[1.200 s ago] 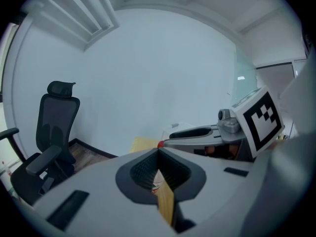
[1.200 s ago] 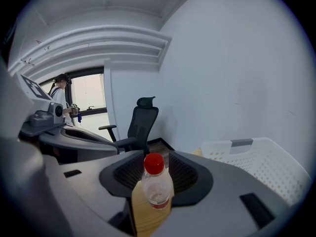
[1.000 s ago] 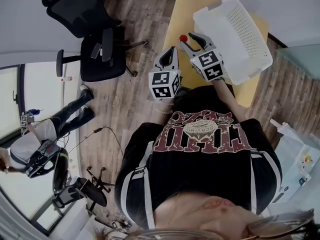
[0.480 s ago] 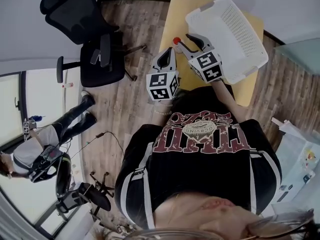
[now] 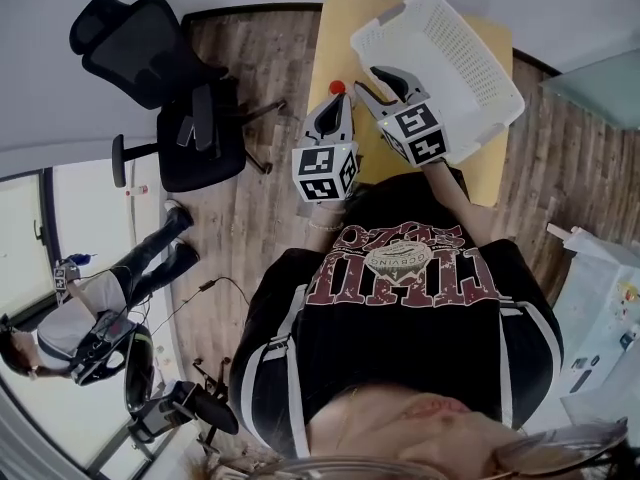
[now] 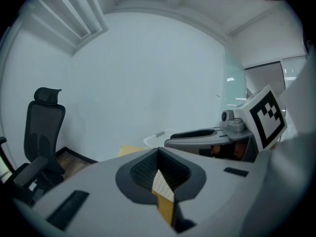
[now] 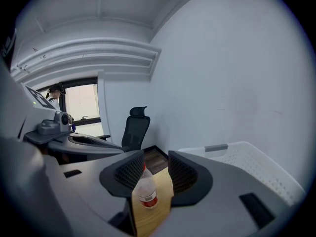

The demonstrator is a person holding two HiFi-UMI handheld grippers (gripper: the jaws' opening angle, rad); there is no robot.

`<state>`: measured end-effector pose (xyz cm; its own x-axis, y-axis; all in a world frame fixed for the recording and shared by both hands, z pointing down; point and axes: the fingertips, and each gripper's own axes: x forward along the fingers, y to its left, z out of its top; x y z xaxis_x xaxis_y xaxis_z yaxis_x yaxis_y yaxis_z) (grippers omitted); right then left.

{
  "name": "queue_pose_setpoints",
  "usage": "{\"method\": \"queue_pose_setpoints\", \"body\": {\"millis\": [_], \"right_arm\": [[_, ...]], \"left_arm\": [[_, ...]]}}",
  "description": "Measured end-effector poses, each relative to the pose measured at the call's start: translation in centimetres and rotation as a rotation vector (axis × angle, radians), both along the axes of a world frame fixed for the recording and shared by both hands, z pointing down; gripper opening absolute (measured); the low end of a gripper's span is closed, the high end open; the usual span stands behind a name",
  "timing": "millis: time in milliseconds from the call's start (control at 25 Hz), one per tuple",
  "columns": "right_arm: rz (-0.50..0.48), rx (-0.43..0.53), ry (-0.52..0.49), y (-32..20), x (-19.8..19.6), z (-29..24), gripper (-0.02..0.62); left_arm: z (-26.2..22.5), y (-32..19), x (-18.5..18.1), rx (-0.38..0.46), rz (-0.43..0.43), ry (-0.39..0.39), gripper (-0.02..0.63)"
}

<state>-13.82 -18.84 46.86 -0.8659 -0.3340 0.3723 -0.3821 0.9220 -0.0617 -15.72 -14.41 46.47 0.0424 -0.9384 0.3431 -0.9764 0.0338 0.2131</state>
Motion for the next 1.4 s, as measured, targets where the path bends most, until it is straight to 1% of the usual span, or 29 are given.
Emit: {"method": "queue_pose_setpoints", "body": {"millis": [240, 520, 840, 1040, 1400], "right_arm": [[0.035, 0.002, -0.013, -0.8, 1.6, -0.5, 0.167], [0.073, -0.008, -0.037, -1.5, 3.2, -1.2, 0.146], [0.129, -0.016, -0.072, -2.3, 5.5, -2.3, 0.104], [0.158, 0.007, -0.067, -2.8, 7.1, -2.8, 0.097], [0.221, 0.003, -0.080, -3.8, 9.6, -3.0, 0.064]], "left_arm": [[-0.4, -1.1, 1.6, 0.010, 0.046, 0.000, 0.048], [-0.8, -2.1, 3.3, 0.021, 0.089, 0.000, 0.048], [-1.4, -3.1, 5.3, 0.035, 0.134, -0.003, 0.048], [-1.6, -3.6, 6.6, 0.040, 0.163, -0.001, 0.048], [-1.8, -4.7, 8.5, 0.046, 0.209, 0.004, 0.048]]}}
